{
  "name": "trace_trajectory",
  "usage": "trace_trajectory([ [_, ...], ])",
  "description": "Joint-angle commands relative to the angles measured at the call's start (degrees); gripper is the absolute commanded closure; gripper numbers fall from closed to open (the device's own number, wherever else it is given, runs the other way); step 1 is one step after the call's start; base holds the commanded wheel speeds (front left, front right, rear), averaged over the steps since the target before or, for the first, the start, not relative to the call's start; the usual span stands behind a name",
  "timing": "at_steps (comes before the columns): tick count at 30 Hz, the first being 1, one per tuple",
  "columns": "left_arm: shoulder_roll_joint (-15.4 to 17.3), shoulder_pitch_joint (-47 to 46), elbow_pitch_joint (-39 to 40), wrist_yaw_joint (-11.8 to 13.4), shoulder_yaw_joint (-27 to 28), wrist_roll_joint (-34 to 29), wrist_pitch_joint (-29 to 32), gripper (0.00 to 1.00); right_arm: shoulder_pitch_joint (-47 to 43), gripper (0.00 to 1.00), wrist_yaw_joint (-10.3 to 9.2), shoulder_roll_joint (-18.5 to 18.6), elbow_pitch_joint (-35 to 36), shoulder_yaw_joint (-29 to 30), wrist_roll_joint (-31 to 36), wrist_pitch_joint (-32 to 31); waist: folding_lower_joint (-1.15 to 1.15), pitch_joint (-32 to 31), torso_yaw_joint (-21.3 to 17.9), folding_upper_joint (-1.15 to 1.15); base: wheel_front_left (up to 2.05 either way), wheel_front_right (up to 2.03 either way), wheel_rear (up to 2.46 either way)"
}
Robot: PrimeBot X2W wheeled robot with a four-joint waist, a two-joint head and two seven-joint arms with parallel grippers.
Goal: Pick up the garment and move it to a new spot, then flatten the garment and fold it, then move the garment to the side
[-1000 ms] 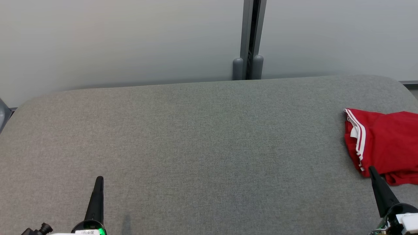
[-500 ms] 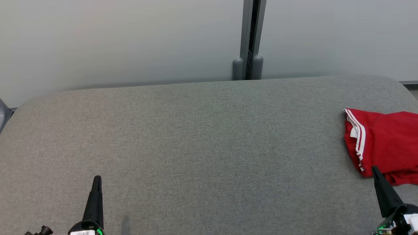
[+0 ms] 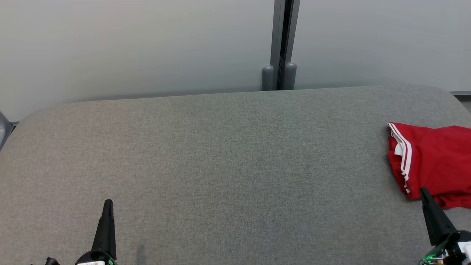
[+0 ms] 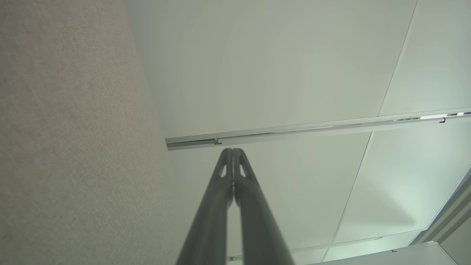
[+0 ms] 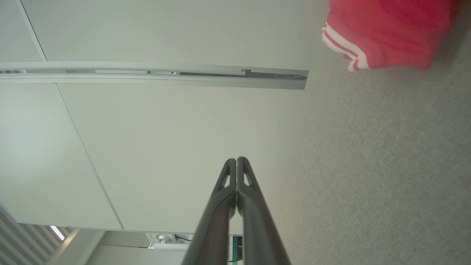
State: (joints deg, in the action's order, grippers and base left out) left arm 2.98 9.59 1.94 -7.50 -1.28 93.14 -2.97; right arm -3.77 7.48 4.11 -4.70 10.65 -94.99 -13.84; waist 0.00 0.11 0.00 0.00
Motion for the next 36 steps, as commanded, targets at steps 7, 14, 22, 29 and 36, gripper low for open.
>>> trace_trajectory([
  [7, 0.1, 0.2, 0.2, -0.2, 0.3, 0.1, 0.3, 1.0, 0.1, 1.0, 0.02, 0.0, -0.2, 0.3, 0.1, -0.3, 0.0, 0.0, 0.0, 0.0, 0.0, 0.0, 0.0],
  [14, 0.1, 0.2, 0.2, -0.2, 0.3, 0.0, 0.4, 1.0, 0.2, 1.0, 0.02, -0.1, -0.2, 0.5, 0.3, -0.5, 0.0, 0.0, 0.0, 0.0, 0.0, 0.0, 0.0],
  [22, 0.0, 0.2, 0.2, -0.2, 0.3, 0.0, 0.3, 1.0, 0.2, 1.0, 0.02, -0.2, -0.2, 0.7, 0.5, -0.7, 0.0, 0.0, 0.0, 0.0, 0.0, 0.0, 0.0],
  [29, 0.0, 0.2, 0.2, -0.2, 0.4, 0.0, 0.3, 1.0, 0.2, 1.0, 0.02, -0.3, -0.2, 0.8, 0.5, -0.9, 0.0, 0.0, 0.0, 0.0, 0.0, 0.0, 0.0],
  [36, 0.0, 0.2, 0.2, -0.2, 0.4, -0.1, 0.3, 1.0, 0.3, 1.0, 0.02, -0.4, -0.3, 0.9, 0.6, -0.8, 0.0, 0.0, 0.0, 0.0, 0.0, 0.0, 0.0],
])
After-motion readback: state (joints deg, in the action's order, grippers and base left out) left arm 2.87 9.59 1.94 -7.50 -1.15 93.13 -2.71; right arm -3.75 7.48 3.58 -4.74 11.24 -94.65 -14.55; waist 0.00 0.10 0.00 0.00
